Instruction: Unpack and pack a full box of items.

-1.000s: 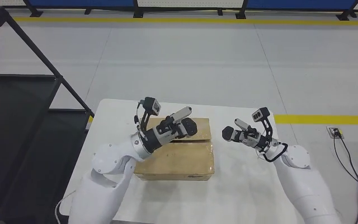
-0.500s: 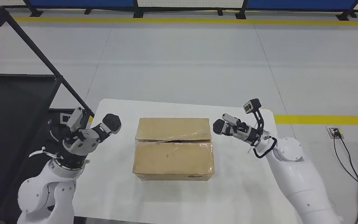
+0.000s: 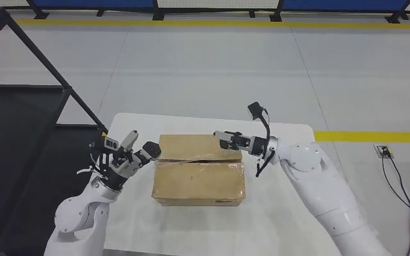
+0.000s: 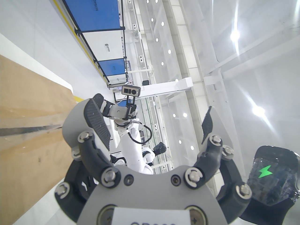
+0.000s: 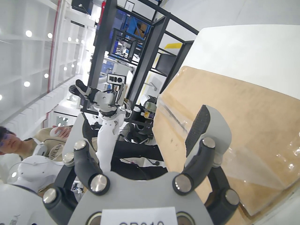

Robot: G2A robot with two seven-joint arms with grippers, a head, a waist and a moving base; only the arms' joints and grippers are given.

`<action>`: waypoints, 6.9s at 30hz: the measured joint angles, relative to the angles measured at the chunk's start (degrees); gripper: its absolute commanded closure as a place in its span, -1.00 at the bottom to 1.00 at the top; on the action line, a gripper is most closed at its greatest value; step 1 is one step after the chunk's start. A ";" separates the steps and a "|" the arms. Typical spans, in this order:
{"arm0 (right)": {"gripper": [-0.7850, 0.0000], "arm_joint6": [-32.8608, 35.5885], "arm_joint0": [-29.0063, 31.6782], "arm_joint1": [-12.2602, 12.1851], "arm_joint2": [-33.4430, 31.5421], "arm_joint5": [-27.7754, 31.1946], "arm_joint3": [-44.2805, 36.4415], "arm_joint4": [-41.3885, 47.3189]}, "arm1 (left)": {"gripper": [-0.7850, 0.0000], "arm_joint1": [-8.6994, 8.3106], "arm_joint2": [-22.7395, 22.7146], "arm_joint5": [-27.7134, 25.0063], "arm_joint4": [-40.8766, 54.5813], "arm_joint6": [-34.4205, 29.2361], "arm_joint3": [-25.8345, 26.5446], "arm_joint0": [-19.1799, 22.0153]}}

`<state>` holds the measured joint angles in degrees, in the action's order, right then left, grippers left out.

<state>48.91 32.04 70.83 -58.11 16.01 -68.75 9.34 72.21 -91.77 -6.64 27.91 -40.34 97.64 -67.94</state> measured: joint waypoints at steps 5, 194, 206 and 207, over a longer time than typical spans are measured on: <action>-1.00 0.10 -0.73 0.01 1.39 -3.63 0.07 -5.51 | -1.00 0.00 3.70 0.89 -4.65 1.23 -2.79 2.59; -1.00 5.30 0.64 8.66 2.62 -14.01 4.51 -7.18 | -1.00 -4.70 0.36 -1.35 3.51 0.83 -13.19 2.58; -1.00 2.04 11.28 4.54 -8.36 -23.37 -10.34 -14.85 | -1.00 -4.81 1.51 -1.13 3.16 1.08 -13.41 3.77; -1.00 1.97 11.72 4.35 -9.04 -23.83 -10.78 -14.97 | -1.00 -4.83 1.51 -1.10 3.16 1.08 -13.44 3.85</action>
<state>50.88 43.76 75.17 -67.15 -7.82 -79.52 -5.63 67.37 -90.27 -7.74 31.07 -39.26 84.20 -64.09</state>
